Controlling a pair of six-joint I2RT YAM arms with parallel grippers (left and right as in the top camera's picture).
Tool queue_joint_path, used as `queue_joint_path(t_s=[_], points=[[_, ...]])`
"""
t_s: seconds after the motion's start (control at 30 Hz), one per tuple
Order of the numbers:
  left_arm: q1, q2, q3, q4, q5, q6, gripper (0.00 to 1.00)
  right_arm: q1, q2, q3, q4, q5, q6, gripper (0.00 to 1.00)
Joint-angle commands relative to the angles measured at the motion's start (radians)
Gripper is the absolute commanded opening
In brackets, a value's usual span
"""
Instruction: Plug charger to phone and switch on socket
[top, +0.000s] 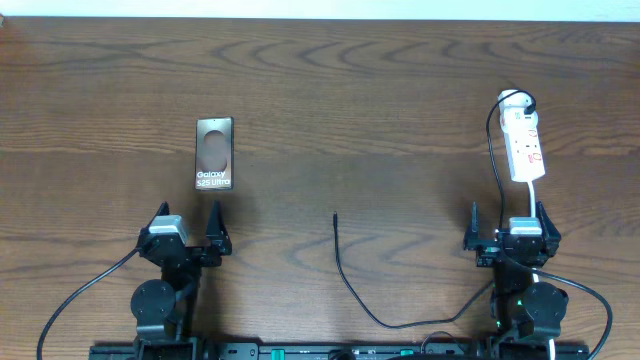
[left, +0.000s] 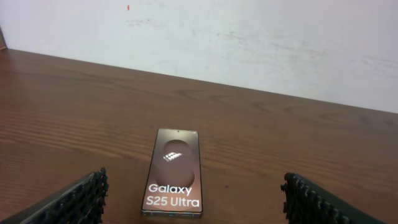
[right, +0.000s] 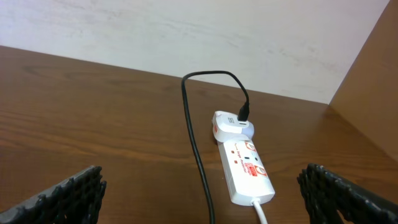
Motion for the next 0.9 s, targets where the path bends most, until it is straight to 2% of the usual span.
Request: queue_joint_path(t_s=[0.0,0.2,0.3,0.47,0.67,0.77,0.8,0.87], points=[[-0.005,-0.005,-0.021,-0.027,0.034,-0.001,0.88,0.010,-0.006,-0.001,-0.004,0.016,0.011,0.99],[-0.005,-0.005,-0.013,-0.029,0.097,-0.006,0.88,0.010,-0.006,-0.001,-0.004,0.016,0.011,0.99],[-0.005,0.020,0.027,-0.082,0.097,-0.006,0.88,0.010,-0.006,-0.001,-0.004,0.016,0.011,0.99],[-0.005,0.179,0.150,-0.087,0.096,-0.004,0.88,0.010,-0.006,-0.001,-0.004,0.016,0.011,0.99],[-0.005,0.535,0.414,-0.108,0.099,0.018,0.88,0.010,-0.006,-0.001,-0.004,0.016,0.011,0.99],[-0.005,0.721,0.567,-0.172,0.100,0.018,0.88,0.010,-0.006,-0.001,-0.004,0.016,0.011,0.99],[-0.005,0.861,0.695,-0.251,0.100,0.018,0.88,0.010,-0.005,-0.001,-0.004,0.016,0.011,0.99],[-0.005,0.988,0.817,-0.331,0.100,0.022,0.88,0.010,-0.005,-0.001,-0.004,0.016,0.011,0.99]])
